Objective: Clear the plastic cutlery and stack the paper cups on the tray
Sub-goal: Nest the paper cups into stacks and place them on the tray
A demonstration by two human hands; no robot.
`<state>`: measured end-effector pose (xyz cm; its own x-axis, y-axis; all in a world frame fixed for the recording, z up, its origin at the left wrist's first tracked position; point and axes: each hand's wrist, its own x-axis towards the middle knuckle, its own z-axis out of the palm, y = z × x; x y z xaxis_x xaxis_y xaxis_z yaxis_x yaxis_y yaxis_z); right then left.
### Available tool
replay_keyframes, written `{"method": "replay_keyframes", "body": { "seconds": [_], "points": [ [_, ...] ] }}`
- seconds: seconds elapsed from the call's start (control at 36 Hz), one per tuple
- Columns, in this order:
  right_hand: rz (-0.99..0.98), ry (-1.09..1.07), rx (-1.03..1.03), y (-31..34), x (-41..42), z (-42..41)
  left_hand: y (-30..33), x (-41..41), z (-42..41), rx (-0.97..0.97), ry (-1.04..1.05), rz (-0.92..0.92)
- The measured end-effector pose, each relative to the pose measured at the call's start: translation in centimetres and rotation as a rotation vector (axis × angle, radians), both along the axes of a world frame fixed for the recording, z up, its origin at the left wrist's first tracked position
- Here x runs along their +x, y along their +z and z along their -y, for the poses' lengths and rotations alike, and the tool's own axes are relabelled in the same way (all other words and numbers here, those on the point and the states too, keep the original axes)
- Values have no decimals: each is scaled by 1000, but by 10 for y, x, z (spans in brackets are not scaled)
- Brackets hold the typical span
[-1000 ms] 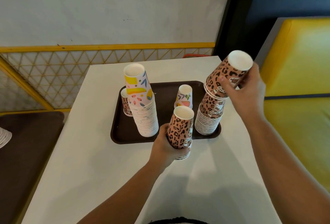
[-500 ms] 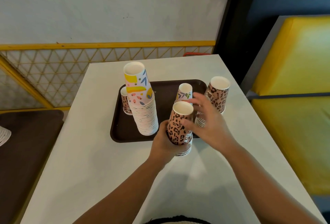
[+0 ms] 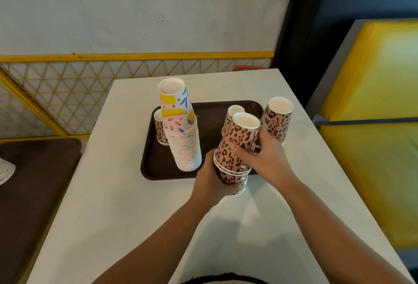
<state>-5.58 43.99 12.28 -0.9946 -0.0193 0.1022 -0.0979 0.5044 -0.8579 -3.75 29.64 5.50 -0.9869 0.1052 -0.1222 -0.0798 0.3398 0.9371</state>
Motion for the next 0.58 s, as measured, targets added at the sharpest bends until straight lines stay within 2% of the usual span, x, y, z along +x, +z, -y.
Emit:
{"method": "replay_keyframes", "body": {
  "seconds": [0.11, 0.22, 0.31, 0.42, 0.58],
  "points": [
    [-27, -40, -16, 10, -5, -5, -4, 3, -1, -36, -1, -12],
    [-56, -123, -121, 29, -8, -15, -4, 4, 1, -51, -14, 12],
    [-218, -263, -172, 56, -10, -27, -5, 3, 2, -54, -9, 22],
    [-435, -383, -45, 78, -22, -46, -6, 1, 1, -69, -1, 31],
    [-358, -413, 126, 62, -40, -56, -5, 2, -3, -65, -6, 28]
  ]
}}
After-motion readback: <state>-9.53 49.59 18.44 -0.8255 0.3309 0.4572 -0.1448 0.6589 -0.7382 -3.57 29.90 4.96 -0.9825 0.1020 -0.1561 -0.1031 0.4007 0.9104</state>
